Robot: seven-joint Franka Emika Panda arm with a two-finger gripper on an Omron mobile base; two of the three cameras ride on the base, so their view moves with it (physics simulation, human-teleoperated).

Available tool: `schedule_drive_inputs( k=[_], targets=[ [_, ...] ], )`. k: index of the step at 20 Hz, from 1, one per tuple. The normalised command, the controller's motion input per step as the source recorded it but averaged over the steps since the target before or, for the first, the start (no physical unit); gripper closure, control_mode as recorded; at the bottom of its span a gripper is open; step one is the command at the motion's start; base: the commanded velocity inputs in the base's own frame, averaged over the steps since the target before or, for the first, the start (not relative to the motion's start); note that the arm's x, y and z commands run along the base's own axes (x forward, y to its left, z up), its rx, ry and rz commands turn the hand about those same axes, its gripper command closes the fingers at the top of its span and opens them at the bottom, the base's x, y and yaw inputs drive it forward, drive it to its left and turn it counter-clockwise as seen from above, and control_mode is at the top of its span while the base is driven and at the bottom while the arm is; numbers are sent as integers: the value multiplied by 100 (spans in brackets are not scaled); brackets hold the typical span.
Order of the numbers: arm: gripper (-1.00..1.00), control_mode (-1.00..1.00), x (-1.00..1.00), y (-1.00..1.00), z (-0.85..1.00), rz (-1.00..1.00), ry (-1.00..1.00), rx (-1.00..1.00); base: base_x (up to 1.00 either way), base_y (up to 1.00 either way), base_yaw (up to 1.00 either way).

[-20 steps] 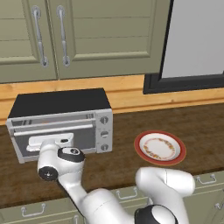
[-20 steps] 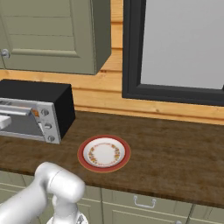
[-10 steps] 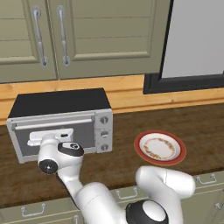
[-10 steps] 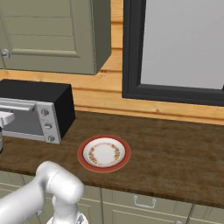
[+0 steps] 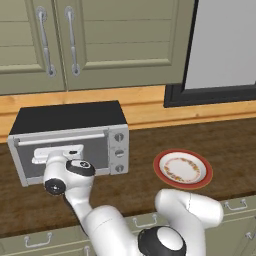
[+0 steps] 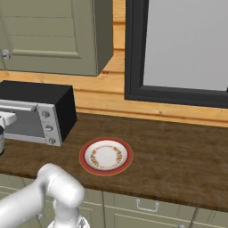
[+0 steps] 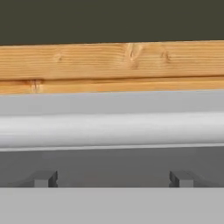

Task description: Pick up the kebab skewer and baguette bread, and place them inside the toaster oven. Close the toaster oven door and start by setting the timer.

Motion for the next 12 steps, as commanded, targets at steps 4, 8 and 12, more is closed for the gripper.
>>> schedule_drive_inputs(
  k=[4,8,12],
  targets=[
    [-100,-100,8,0,0,0,0,0,0,0,0],
    [-100,-100,-7,0,0,0,0,0,0,0,0],
    [-100,-100,-44,-10,1,-1,0,0,0,0,0]
  ],
)
